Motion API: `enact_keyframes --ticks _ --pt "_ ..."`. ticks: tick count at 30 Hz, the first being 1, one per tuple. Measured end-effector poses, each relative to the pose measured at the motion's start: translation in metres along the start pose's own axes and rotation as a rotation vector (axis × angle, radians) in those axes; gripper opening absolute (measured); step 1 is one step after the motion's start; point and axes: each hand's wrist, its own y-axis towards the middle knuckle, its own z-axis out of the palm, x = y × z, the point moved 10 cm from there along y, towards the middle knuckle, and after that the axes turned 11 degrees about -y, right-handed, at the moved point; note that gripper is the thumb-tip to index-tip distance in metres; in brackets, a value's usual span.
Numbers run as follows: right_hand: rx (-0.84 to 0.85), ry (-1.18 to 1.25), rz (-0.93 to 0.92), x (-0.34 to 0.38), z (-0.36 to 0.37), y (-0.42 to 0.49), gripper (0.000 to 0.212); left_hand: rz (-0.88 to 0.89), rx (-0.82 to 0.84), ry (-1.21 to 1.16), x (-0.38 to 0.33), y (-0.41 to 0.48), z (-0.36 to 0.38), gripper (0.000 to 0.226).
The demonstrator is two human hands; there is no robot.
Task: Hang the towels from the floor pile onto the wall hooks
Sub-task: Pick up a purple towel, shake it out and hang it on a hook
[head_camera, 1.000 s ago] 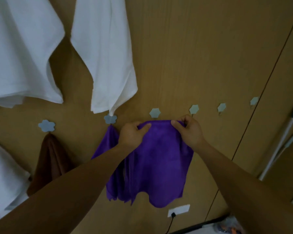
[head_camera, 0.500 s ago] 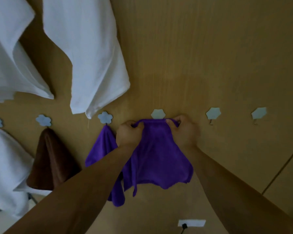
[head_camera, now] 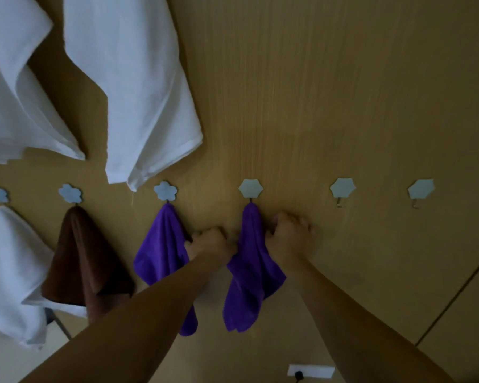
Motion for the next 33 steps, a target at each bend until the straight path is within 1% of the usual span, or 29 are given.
enact_keyframes --ticks 1,2,3,4,5,6,8,10,11,13,14,16,18,21,24,26,28,29,30,32,33 --pt "-0.053 -0.033 -0.021 0.001 -0.004 -0.005 0.021 0.054 -0.087 0.057 -0.003 -0.005 -0.009 0.047" --pt "-0.125 0.010 -0.049 0.005 -0.011 -0.011 0.021 0.135 -0.181 0.026 -0.011 -0.011 -0.018 0.044" --pt "-0.207 0.116 -0.080 0.008 -0.020 -0.017 0.020 0.249 -0.276 -0.081 -0.023 -0.018 -0.028 0.042" --pt "-0.277 0.255 -0.117 0.011 -0.028 -0.020 0.020 0.380 -0.340 -0.238 -0.036 -0.026 -0.037 0.041" --pt "-0.308 0.386 -0.159 0.015 -0.032 -0.023 0.022 0.492 -0.346 -0.389 -0.048 -0.031 -0.042 0.042" --pt "-0.282 0.475 -0.196 0.021 -0.031 -0.023 0.027 0.570 -0.303 -0.495 -0.058 -0.033 -0.043 0.046" --pt "-0.119 0.534 -0.228 0.033 -0.016 -0.020 0.038 0.635 -0.170 -0.582 -0.072 -0.033 -0.035 0.054" --pt "0.021 0.508 -0.210 0.036 0.004 -0.018 0.048 0.634 -0.043 -0.622 -0.075 -0.032 -0.020 0.055" --pt "0.041 0.500 -0.202 0.035 0.009 -0.018 0.051 0.629 -0.010 -0.640 -0.075 -0.031 -0.013 0.057" --pt "0.062 0.572 -0.164 0.033 0.015 -0.017 0.051 0.582 -0.037 -0.659 -0.072 -0.028 -0.009 0.062" --pt "0.108 0.649 -0.124 0.032 0.021 -0.017 0.047 0.545 -0.066 -0.665 -0.070 -0.025 -0.011 0.063" --pt "0.249 0.748 -0.076 0.033 0.039 -0.019 0.033 0.487 -0.078 -0.662 -0.067 -0.021 -0.012 0.063" --pt "0.349 0.731 -0.085 0.030 0.052 -0.026 0.023 0.479 -0.042 -0.660 -0.064 -0.019 -0.011 0.064" --pt "0.354 0.718 -0.034 0.017 0.057 -0.031 0.025 0.479 0.022 -0.686 -0.059 -0.022 -0.004 0.065" --pt "0.410 0.653 -0.006 0.012 0.073 -0.042 0.033 0.435 0.030 -0.660 -0.045 -0.025 0.015 0.060" --pt "0.498 0.623 0.011 0.008 0.087 -0.061 0.048 0.386 0.066 -0.599 -0.026 -0.025 0.034 0.058" --pt "0.575 0.582 0.052 0.000 0.097 -0.082 0.061 0.363 0.170 -0.386 -0.005 -0.026 0.059 0.049" --pt "0.580 0.536 0.071 -0.006 0.101 -0.089 0.061 0.364 0.223 -0.262 0.005 -0.028 0.070 0.042" --pt "0.570 0.497 0.091 -0.012 0.104 -0.094 0.054 0.367 0.245 -0.178 0.015 -0.030 0.078 0.038" --pt "0.554 0.465 0.148 -0.022 0.109 -0.104 0.036 0.345 0.274 -0.183 0.031 -0.034 0.087 0.041" --pt "0.551 0.465 0.180 -0.026 0.110 -0.109 0.033 0.331 0.300 -0.189 0.037 -0.034 0.093 0.044"
